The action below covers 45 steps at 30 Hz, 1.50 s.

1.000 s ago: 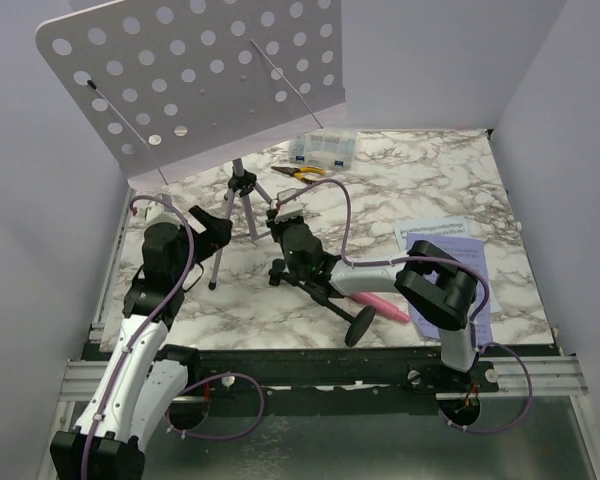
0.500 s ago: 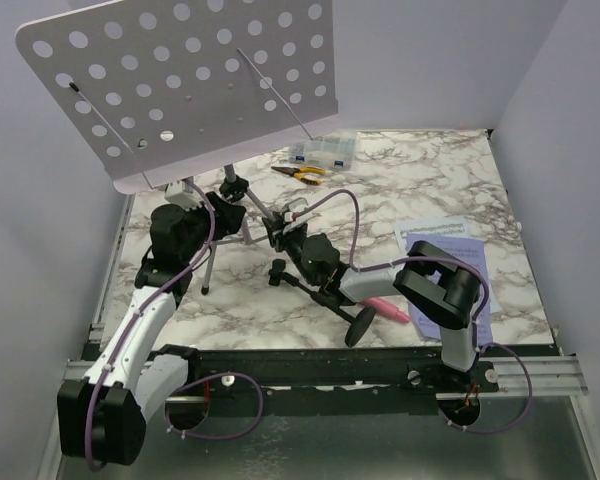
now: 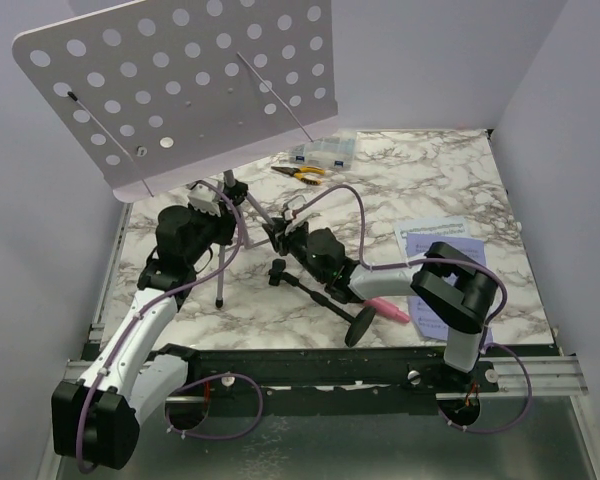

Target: Set up the instrument practice props

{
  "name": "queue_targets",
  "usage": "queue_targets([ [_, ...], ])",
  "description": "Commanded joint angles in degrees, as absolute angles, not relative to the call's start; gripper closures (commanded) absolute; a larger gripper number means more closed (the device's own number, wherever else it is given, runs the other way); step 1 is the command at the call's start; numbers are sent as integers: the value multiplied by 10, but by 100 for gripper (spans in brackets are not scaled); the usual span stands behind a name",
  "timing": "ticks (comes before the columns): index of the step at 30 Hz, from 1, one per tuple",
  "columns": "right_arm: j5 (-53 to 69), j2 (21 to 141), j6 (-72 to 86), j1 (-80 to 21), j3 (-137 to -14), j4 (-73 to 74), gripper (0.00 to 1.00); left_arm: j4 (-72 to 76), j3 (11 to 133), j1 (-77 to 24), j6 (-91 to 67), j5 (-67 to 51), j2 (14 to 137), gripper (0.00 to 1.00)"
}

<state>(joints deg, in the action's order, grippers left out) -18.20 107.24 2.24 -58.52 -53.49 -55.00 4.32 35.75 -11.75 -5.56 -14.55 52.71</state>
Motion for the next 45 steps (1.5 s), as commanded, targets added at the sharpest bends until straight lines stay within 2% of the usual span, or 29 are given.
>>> queue_targets([
  [1,-105,1071,38,-592,-542,-393,68,1,344,-150,-105,-74,516,100],
  [5,-111,1081,-12,-584,-598,-362,53,3,341,-156,-104,-94,517,100],
  [7,-122,1087,-34,-580,-630,-344,48,1,342,-162,-100,-98,520,100],
  [11,-140,1088,-58,-569,-687,-318,45,1,341,-166,-97,-94,517,100],
  [16,-130,1078,-79,-556,-724,-303,46,1,340,-169,-96,-95,517,100],
  [19,-138,1073,-89,-555,-728,-304,51,1,340,-169,-93,-92,517,100],
  [20,-137,1070,-95,-554,-721,-310,58,1,340,-169,-91,-90,517,100],
  [24,-141,1065,-124,-540,-646,-371,98,-27,342,-172,-86,-74,529,100],
  [31,-148,1099,-184,-500,-531,-406,100,-75,347,-186,-84,-58,569,100],
  [35,-165,1046,-201,-500,-500,-382,100,-88,355,-185,-86,-48,603,100],
  [39,-150,1004,-179,-492,-473,-373,100,-98,361,-185,-79,-32,636,100],
  [42,-112,1032,-144,-482,-448,-414,100,-99,366,-185,-81,-46,651,100],
  [45,-114,1046,-81,-482,-472,-369,100,-98,367,-185,-88,-71,652,100],
])
